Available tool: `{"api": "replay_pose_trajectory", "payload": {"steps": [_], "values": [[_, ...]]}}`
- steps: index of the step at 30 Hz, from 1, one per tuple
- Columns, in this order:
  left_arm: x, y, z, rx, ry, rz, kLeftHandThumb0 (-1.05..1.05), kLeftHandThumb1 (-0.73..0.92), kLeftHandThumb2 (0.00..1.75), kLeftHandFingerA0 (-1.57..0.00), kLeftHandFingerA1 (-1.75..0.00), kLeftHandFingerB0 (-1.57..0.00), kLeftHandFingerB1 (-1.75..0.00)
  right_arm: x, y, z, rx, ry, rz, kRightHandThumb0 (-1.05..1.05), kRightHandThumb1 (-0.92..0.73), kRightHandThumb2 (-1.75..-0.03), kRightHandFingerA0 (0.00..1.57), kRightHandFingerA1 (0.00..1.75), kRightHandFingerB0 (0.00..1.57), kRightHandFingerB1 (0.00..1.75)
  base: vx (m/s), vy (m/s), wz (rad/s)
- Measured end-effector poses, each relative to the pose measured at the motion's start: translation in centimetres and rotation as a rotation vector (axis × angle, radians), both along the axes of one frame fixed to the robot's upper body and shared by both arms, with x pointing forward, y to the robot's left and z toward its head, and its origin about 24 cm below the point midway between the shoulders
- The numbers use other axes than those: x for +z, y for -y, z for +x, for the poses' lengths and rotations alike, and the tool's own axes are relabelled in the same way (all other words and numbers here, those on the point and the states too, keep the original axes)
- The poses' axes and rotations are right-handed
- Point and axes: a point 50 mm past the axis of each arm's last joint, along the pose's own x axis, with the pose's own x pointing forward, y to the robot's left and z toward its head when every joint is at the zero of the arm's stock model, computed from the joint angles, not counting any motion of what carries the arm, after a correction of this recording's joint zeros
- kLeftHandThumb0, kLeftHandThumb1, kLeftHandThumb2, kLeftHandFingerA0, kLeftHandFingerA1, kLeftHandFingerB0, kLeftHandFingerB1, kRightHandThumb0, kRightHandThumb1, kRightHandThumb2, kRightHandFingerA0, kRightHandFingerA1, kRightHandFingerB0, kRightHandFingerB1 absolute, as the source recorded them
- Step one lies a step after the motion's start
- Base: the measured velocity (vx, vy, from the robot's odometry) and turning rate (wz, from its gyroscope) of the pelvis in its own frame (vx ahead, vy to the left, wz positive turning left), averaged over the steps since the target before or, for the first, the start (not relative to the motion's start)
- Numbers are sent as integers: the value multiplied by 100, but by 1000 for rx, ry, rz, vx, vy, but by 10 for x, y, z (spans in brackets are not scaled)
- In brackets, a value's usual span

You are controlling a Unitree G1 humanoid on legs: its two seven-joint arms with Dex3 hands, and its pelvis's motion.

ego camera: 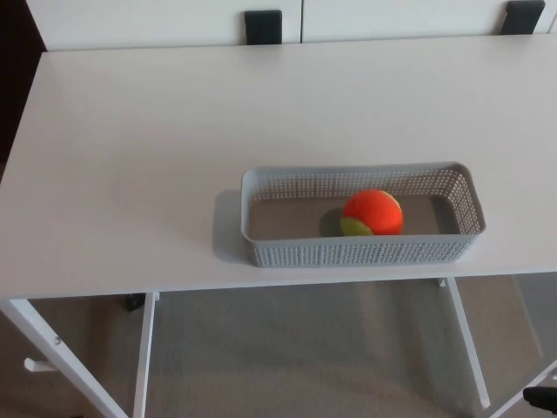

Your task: The robot walk towards a table in front and uses its left hand to pickup a tennis ball on the left side and put it in a container on the right hand side

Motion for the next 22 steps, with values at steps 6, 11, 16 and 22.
{"api": "replay_pose_trajectory", "payload": {"steps": [6,11,16,22], "values": [[-22,-8,6,47,-60,58,-72,65,61,-37,-39,-36,-33,-1,1,-1,-3,-4,0,-61,-35,-59,48,96,26,78,0,0,0],[-39,-20,-2,96,-115,134,-71,66,61,-41,-38,-39,-34,-2,3,-4,-5,-10,-5,-62,-36,-59,48,96,27,79,0,0,0],[-43,-29,-4,108,-93,209,-71,66,61,-40,-39,-38,-34,-1,6,-4,-6,-4,-20,-64,-38,-58,48,94,27,76,0,0,0],[-43,-29,1,97,-47,234,-71,65,61,-40,-39,-38,-34,1,8,-2,-4,3,-33,-62,-36,-59,47,97,27,79,0,0,0]]}}
